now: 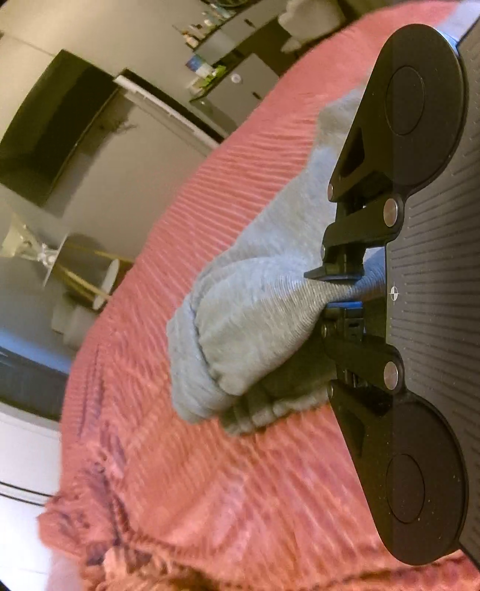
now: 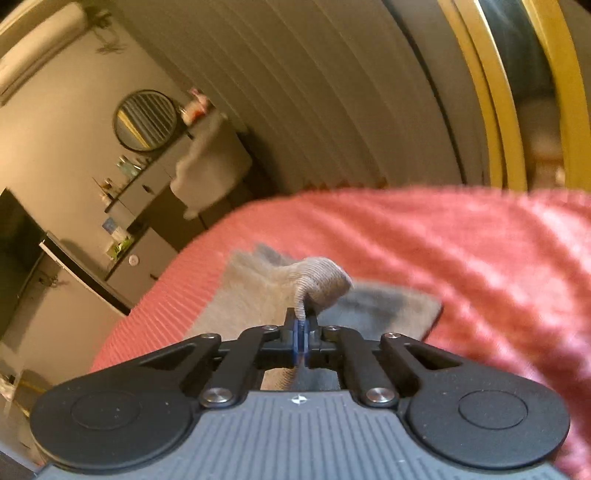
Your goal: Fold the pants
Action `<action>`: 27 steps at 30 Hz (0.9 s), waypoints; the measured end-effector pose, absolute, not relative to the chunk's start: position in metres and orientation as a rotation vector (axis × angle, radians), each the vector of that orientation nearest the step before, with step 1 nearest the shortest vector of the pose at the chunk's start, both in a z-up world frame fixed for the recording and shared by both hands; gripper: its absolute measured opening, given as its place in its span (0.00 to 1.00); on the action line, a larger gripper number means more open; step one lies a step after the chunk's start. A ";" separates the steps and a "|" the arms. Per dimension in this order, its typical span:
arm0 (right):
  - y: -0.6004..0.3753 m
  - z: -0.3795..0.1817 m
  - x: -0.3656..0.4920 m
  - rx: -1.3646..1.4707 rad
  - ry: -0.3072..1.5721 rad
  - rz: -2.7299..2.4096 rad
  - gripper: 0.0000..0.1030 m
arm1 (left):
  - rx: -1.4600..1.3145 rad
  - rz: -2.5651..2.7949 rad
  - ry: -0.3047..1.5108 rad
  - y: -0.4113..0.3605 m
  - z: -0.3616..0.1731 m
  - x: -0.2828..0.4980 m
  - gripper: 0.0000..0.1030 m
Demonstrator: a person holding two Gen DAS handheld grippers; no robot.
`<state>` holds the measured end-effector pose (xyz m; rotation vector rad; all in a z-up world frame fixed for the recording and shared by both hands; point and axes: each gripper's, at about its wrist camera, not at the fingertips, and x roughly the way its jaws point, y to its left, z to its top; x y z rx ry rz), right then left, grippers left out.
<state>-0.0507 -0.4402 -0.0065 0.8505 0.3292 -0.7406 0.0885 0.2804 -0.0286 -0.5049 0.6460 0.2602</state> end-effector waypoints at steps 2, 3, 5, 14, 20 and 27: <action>-0.437 -0.006 -0.043 0.777 0.389 -0.766 0.03 | -0.441 0.317 0.733 0.277 -0.047 0.094 0.33; -0.437 -0.010 -0.038 0.758 0.437 -0.792 0.04 | -0.423 0.363 0.789 0.278 -0.056 0.096 0.41; -0.440 -0.019 -0.033 0.762 0.537 -0.876 0.12 | -0.455 0.394 0.779 0.284 -0.056 0.090 0.49; -0.395 0.022 -0.029 0.643 0.387 -0.834 0.70 | -0.306 0.248 0.560 0.217 0.016 0.080 0.81; -0.339 0.000 0.035 0.672 0.492 -0.364 0.91 | -0.301 -0.116 0.784 0.108 -0.008 0.098 0.83; -0.317 -0.037 0.058 0.346 0.732 -0.346 0.94 | -0.120 -0.204 0.981 0.013 -0.063 0.111 0.83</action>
